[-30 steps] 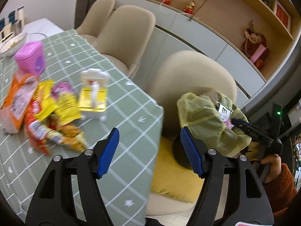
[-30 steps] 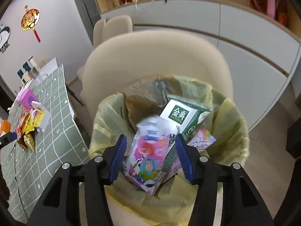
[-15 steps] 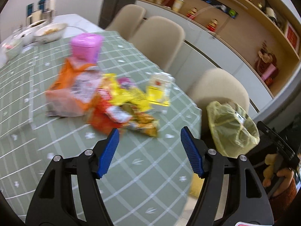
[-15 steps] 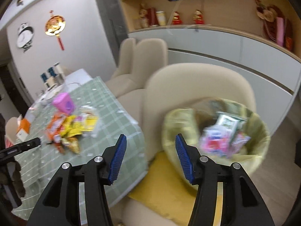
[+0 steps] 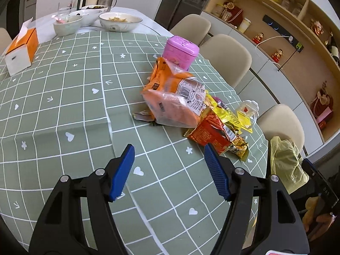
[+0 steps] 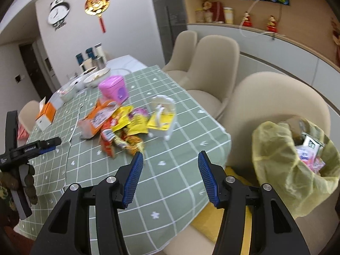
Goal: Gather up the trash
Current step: 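Move both grippers back to the table toward the orange snack bag, then grasp the orange snack bag with the left gripper while the right gripper grasps a red wrapper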
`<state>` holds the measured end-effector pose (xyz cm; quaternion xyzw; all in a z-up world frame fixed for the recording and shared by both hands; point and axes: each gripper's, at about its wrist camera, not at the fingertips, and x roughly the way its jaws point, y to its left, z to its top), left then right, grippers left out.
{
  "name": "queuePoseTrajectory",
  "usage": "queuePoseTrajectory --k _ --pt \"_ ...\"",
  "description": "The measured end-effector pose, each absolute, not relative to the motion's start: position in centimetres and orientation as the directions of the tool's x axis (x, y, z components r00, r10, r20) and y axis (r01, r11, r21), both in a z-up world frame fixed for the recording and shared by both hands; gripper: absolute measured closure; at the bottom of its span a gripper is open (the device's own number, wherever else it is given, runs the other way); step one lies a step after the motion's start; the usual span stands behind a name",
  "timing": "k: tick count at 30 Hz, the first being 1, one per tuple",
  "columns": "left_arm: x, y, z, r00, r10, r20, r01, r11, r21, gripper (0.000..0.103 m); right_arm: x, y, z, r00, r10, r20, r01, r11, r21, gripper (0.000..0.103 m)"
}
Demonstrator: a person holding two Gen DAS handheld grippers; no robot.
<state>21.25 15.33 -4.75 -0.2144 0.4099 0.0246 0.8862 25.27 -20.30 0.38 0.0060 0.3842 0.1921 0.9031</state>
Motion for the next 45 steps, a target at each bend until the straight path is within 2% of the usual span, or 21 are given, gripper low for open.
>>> queuePoseTrajectory --k 6,11,13,15,24,30,33,37,41,43,45 --pt "21.0 14.1 -5.4 0.648 -0.177 -0.74 -0.152 0.923 -0.354 0.039 25.0 -18.5 -0.2 0.617 0.381 -0.688 -0.38 0.91 0.164 0.052" --pt "20.9 12.2 -3.5 0.681 -0.081 -0.728 -0.192 0.939 -0.284 0.039 26.7 -18.3 -0.4 0.577 0.461 -0.674 -0.485 0.858 0.171 0.052" --pt "20.6 11.7 -2.6 0.718 -0.06 -0.694 -0.231 0.919 -0.319 0.039 27.4 -18.1 -0.3 0.553 0.51 -0.659 -0.555 0.815 0.165 0.052" --pt "20.8 11.4 -2.5 0.726 -0.01 -0.688 -0.266 0.918 -0.293 0.039 27.9 -17.8 -0.3 0.559 0.495 -0.665 -0.572 0.811 0.124 0.052" --pt "20.9 11.6 -2.0 0.733 0.043 -0.679 -0.289 0.923 -0.254 0.039 29.1 -17.7 0.9 0.585 0.524 -0.619 -0.537 0.822 0.188 0.052" --pt "25.1 12.8 -2.5 0.752 0.044 -0.657 -0.323 0.894 -0.31 0.034 29.4 -19.0 0.1 0.598 0.528 -0.603 -0.547 0.819 0.174 0.052" --pt "29.0 13.3 -4.3 0.705 0.101 -0.702 -0.398 0.876 -0.274 0.034 30.5 -19.8 -0.4 0.615 0.508 -0.603 -0.539 0.829 0.149 0.052" --pt "32.0 14.8 -6.3 0.64 0.189 -0.745 -0.531 0.809 -0.251 0.034 32.3 -20.3 -1.2 0.587 0.529 -0.612 -0.533 0.822 0.199 0.052" --pt "33.7 15.4 -8.5 0.569 0.168 -0.805 -0.562 0.794 -0.231 0.035 33.4 -19.5 -2.1 0.591 0.514 -0.622 -0.538 0.825 0.171 0.047" --pt "34.0 15.6 -9.1 0.554 0.116 -0.825 -0.533 0.81 -0.244 0.046 34.0 -19.0 -2.7 0.551 0.548 -0.63 -0.555 0.804 0.214 0.045" --pt "33.5 15.8 -9.0 0.548 0.104 -0.83 -0.516 0.823 -0.237 0.051 34.1 -18.0 -3.2 0.511 0.562 -0.651 -0.58 0.784 0.222 0.045"
